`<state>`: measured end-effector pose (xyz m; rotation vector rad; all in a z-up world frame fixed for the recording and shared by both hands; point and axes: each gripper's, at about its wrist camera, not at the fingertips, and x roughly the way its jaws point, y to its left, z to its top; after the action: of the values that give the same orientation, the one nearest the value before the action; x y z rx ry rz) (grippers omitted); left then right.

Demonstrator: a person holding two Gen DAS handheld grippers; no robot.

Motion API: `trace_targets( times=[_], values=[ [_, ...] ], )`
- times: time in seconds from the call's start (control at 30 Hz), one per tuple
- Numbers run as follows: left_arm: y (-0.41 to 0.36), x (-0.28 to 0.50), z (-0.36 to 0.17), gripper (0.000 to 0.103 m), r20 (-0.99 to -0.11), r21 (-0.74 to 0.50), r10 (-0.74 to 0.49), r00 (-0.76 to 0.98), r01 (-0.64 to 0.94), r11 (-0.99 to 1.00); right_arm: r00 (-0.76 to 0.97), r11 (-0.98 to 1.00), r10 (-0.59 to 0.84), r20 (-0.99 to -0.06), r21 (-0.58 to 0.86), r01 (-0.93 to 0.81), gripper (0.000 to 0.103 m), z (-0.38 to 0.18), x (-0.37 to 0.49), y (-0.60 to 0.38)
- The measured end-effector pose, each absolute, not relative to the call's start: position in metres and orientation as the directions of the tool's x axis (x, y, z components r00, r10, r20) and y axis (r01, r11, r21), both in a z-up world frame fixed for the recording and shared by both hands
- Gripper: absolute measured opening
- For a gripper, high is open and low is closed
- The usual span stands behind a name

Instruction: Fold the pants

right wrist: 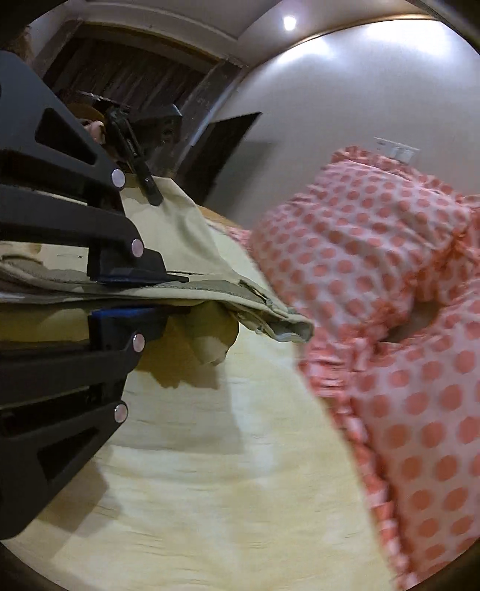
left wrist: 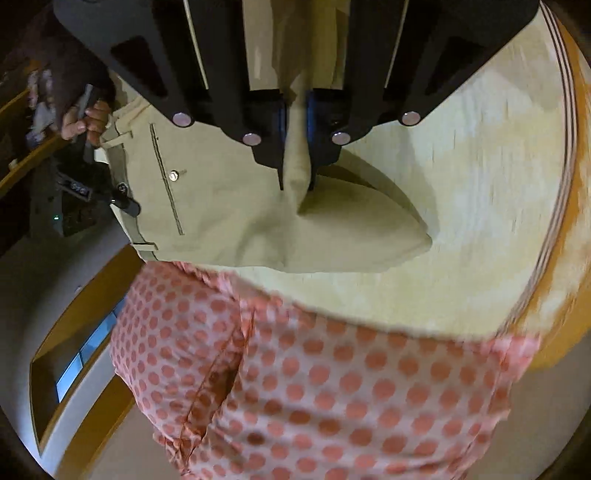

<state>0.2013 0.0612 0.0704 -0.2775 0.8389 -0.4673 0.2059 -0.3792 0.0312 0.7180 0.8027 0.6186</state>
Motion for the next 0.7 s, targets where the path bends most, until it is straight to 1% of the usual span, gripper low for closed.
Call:
trace_targets(
  times=[0.03,0.07,0.1,0.13,0.17,0.2,0.23,0.27,0.3,0.33,0.4,0.43,0.47,0.5,0.53,0.57,0.6,0.63,0.67,0.7],
  values=[
    [0.056,0.214,0.071,0.007,-0.644,-0.388,-0.473,0.601,0.277,0.879,0.566,0.616,0.711,-0.418,0.758,-0.215,0.010,0.033,0.213,-0.382],
    [0.053,0.224,0.069,0.011,-0.651,-0.375,-0.454,0.608,0.263,0.889,0.592,0.644,0.680,-0.432,0.739,-0.200,0.010,0.034,0.222,-0.384],
    [0.047,0.240,0.063,0.014,-0.690,-0.330,-0.400,0.603,0.230,0.916,0.609,0.671,0.651,-0.453,0.718,-0.183,0.011,0.033,0.229,-0.386],
    [0.044,0.249,0.058,0.021,-0.728,-0.269,-0.327,0.603,0.188,0.945,0.615,0.722,0.603,-0.508,0.676,-0.149,0.014,0.029,0.239,-0.385],
    [0.044,0.254,0.055,0.023,-0.755,-0.202,-0.243,0.609,0.137,0.970,0.604,0.775,0.548,-0.579,0.623,-0.106,0.022,0.025,0.245,-0.384],
    [0.047,0.252,0.057,0.028,-0.756,-0.171,-0.201,0.622,0.108,0.979,0.595,0.822,0.484,-0.641,0.567,-0.057,0.023,0.023,0.247,-0.384],
    [0.053,0.243,0.062,0.037,-0.735,-0.173,-0.193,0.649,0.096,0.980,0.602,0.851,0.428,-0.674,0.525,-0.017,0.024,0.025,0.241,-0.388],
    [0.059,0.228,0.071,0.043,-0.693,-0.188,-0.202,0.692,0.097,0.977,0.624,0.843,0.436,-0.648,0.537,-0.032,0.037,0.029,0.232,-0.392],
    [0.061,0.217,0.076,0.045,-0.664,-0.218,-0.237,0.709,0.119,0.969,0.646,0.828,0.460,-0.609,0.557,-0.064,0.047,0.034,0.223,-0.395],
    [0.062,0.206,0.080,0.046,-0.635,-0.272,-0.305,0.710,0.164,0.948,0.662,0.815,0.488,-0.569,0.569,-0.112,0.059,0.040,0.211,-0.392],
    [0.056,0.198,0.077,0.049,-0.619,-0.362,-0.424,0.661,0.239,0.901,0.636,0.787,0.557,-0.534,0.586,-0.196,0.059,0.044,0.200,-0.379],
    [0.048,0.199,0.070,0.050,-0.633,-0.391,-0.465,0.620,0.262,0.882,0.590,0.766,0.600,-0.540,0.599,-0.231,0.059,0.040,0.198,-0.367],
    [0.040,0.203,0.059,0.050,-0.667,-0.396,-0.470,0.578,0.259,0.881,0.553,0.758,0.619,-0.558,0.608,-0.235,0.062,0.034,0.201,-0.359],
    [0.033,0.210,0.048,0.050,-0.708,-0.382,-0.451,0.543,0.243,0.892,0.505,0.771,0.612,-0.608,0.602,-0.209,0.066,0.022,0.208,-0.349],
    [0.027,0.217,0.035,0.045,-0.750,-0.357,-0.421,0.510,0.224,0.907,0.468,0.787,0.595,-0.653,0.590,-0.178,0.067,0.010,0.212,-0.345],
    [0.023,0.218,0.029,0.042,-0.760,-0.328,-0.394,0.518,0.217,0.919,0.467,0.785,0.595,-0.654,0.597,-0.164,0.066,0.001,0.216,-0.343],
    [0.021,0.210,0.035,0.042,-0.759,-0.276,-0.345,0.552,0.206,0.939,0.484,0.793,0.578,-0.657,0.592,-0.144,0.066,0.003,0.215,-0.344],
    [0.020,0.203,0.039,0.046,-0.772,-0.256,-0.321,0.548,0.194,0.947,0.486,0.813,0.545,-0.683,0.572,-0.109,0.069,0.006,0.211,-0.343],
    [0.022,0.187,0.047,0.060,-0.764,-0.257,-0.319,0.561,0.189,0.948,0.509,0.845,0.492,-0.706,0.529,-0.083,0.080,0.015,0.201,-0.341],
    [0.024,0.171,0.052,0.071,-0.745,-0.251,-0.315,0.587,0.191,0.949,0.545,0.874,0.444,-0.712,0.479,-0.086,0.089,0.025,0.185,-0.336]
  ],
)
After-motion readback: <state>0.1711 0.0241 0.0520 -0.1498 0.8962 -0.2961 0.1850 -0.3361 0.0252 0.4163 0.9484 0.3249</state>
